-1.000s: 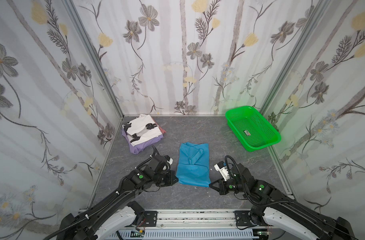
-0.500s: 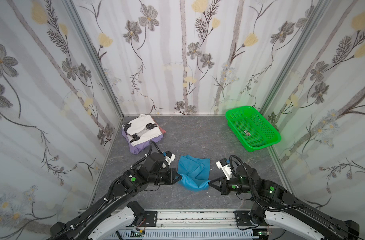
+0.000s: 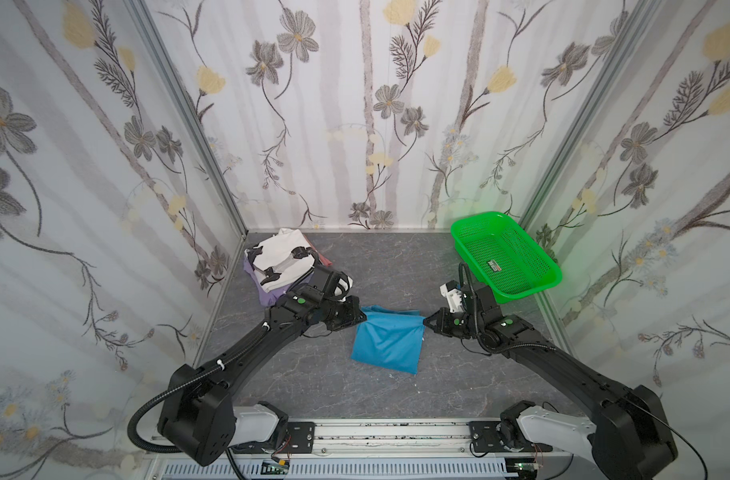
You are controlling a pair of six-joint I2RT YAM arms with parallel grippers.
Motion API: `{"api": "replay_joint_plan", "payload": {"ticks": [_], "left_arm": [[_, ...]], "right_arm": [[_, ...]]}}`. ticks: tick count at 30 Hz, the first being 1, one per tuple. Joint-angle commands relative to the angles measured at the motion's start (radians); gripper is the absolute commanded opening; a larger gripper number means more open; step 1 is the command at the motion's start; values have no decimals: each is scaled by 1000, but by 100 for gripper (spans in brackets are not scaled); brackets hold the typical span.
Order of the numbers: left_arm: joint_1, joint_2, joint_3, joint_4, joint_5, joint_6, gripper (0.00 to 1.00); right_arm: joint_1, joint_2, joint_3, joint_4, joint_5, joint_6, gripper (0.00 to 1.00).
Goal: Fold and stack the t-shirts
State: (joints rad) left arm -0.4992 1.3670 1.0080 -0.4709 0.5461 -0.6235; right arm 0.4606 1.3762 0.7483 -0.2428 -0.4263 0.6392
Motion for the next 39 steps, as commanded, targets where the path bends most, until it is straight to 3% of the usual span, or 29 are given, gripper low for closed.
{"api": "replay_joint_plan", "payload": {"ticks": [1,14,15,16,17,19,21,24,30,39], "left_arm": [[21,81,52,71,70,39,0],[126,383,193,149,118,15,0],[132,413,210,160,126,3,13],[139,438,227,180,141,-12,50],[145,456,244,194,152,-22,70],[170,451,265,237,129,-53,100],[198,430,281,321,155,-78,100],[236,411,318,355,202,-81,100],[271,323,190,366,211,-68,100],[257,185,-65,503,248,-137,100]], "right_arm": [[-30,82,48,71,-49,-47,0],[-113,469,269,147,-93,-76,0],[-118,499,296,145,-91,-76,12],[-123,525,324,139,-84,-74,38],[-126,541,343,136,-73,-72,56],[-130,539,382,136,-29,-80,81],[-126,515,415,117,11,-105,93],[-112,489,440,73,33,-153,99],[-26,532,443,113,-134,-211,100],[21,717,367,370,-227,-53,100]]}}
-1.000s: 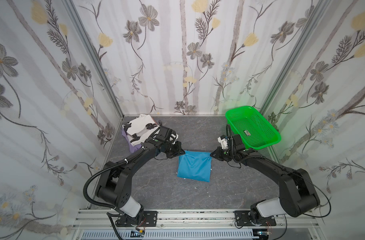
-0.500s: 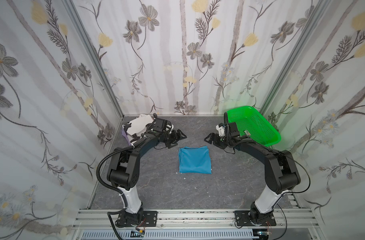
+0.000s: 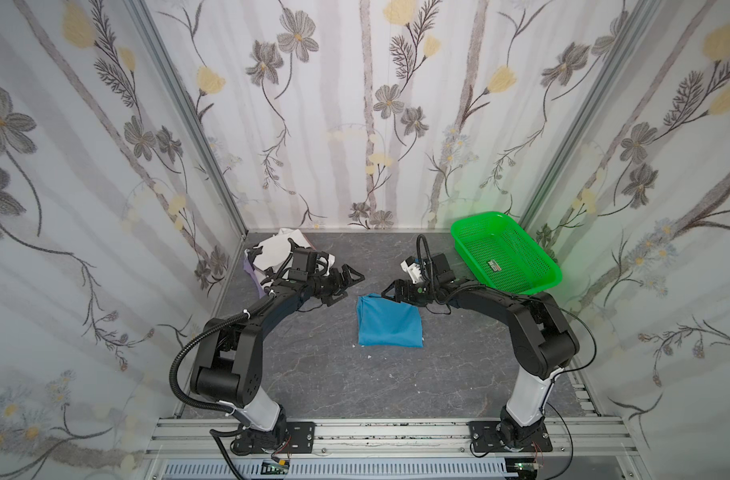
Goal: Fold and stack the t-shirts
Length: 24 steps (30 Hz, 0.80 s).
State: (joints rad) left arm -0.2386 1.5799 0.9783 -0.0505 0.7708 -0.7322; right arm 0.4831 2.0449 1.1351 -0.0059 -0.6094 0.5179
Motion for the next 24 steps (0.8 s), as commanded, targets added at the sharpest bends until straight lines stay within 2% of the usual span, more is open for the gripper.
{"api": "replay_joint_plan", "payload": {"ticks": [1,5,10,15,17,24], "left_arm": [[-8,-35,-49,73,23,-25,100],[-24,-49,-87,-11,-12,16,100],[-59,-10,-99,-91,-74,78,100],[-117,40,-55,-62,-100,83,98],[-137,62,-31,-26,-96,74,90],[-150,155,75,-62,-187,106,63]], "right_arm": [[-4,78,-35,174,-40,85,100],[-9,120,-31,238,-60,90,100],[-5,-41,-79,231,-32,74,100],[-5,-169,-135,156,40,49,100],[-7,-195,-166,145,63,53,100],[-15,-305,-273,149,119,68,100]]}}
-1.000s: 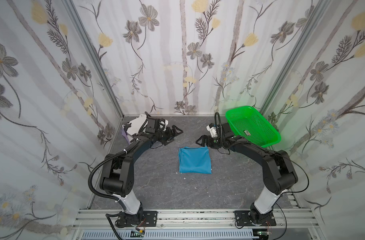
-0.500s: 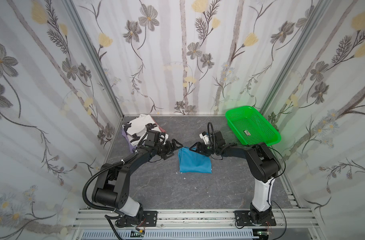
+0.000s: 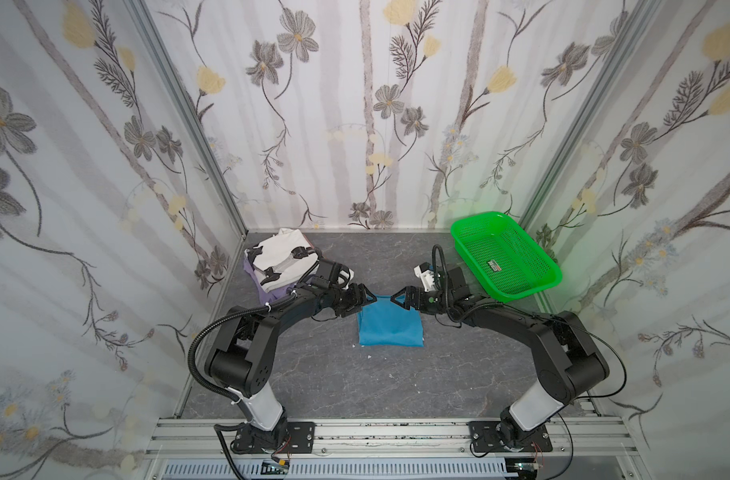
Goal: Fold and stack the t-shirts
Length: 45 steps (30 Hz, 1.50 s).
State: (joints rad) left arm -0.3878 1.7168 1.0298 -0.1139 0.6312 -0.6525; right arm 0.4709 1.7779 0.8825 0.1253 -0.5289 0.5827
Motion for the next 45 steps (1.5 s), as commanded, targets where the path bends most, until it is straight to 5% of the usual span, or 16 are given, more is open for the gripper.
{"api": "replay_joint_plan", "payload": {"ticks": [1,4,10,14,24,30,36,42,45], "left_arm": [[0,30,33,23,-33,17,60],[-3,68,65,112,51,-31,54],[-47,121,90,320,192,-159,59],[-60,202,52,468,197,-267,59],[33,260,-69,533,132,-274,65],[51,201,-92,526,133,-266,80],[78,25,-97,262,75,-104,98],[70,-65,-166,97,54,-43,100],[55,-124,-206,9,15,-2,98]], "right_arm": [[-4,-56,-33,17,46,3,100],[-18,-90,-64,13,55,4,100],[-65,-139,-129,63,46,34,100],[-69,-108,-144,93,7,46,100],[-65,-27,-109,153,-34,68,100],[-46,28,-28,141,-55,62,100],[-25,71,60,108,-63,43,100],[1,138,93,99,-86,48,100],[17,108,77,-20,68,25,100]]}}
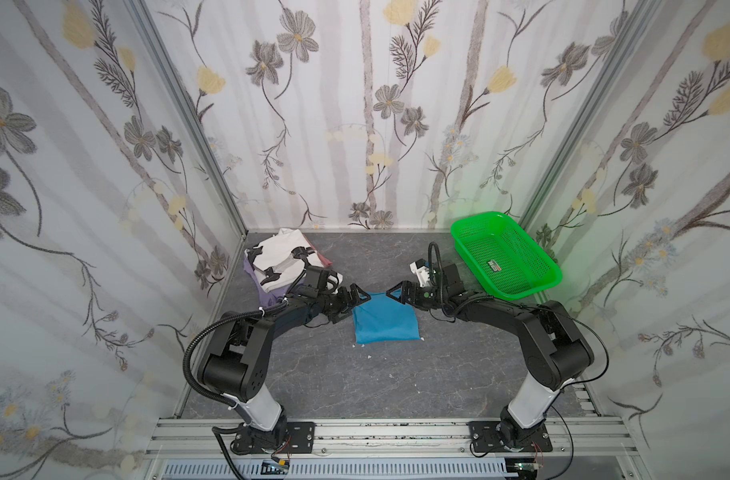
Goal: Fold and stack the t-shirts
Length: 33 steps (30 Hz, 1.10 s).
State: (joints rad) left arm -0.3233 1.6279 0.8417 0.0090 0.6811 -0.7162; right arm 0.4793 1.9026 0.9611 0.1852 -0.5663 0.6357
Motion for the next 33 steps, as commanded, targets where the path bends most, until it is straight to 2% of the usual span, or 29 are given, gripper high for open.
{"api": "replay_joint_plan", "payload": {"ticks": [1,8,11,14,17,24,29,33], "left_arm": [[-14,-55,-27,-144,-51,78,97],[-45,-130,-36,-293,-137,141,96],[-51,-123,-33,-316,-149,155,93],[-58,-105,-26,-323,-169,163,90],[-66,-85,-17,-317,-185,163,89],[-84,-35,14,-293,-201,154,88],[-96,24,51,-260,-219,128,82],[-115,87,90,-256,-207,131,82]], "right_arm": [[21,-33,3,-148,196,-61,100],[70,-75,48,-488,669,-123,100],[81,-51,68,-584,789,-134,100],[93,-37,81,-639,851,-156,100],[105,-16,105,-679,876,-186,100],[116,23,115,-661,828,-224,100],[124,62,133,-642,808,-241,100],[129,81,155,-634,807,-265,100]]}}
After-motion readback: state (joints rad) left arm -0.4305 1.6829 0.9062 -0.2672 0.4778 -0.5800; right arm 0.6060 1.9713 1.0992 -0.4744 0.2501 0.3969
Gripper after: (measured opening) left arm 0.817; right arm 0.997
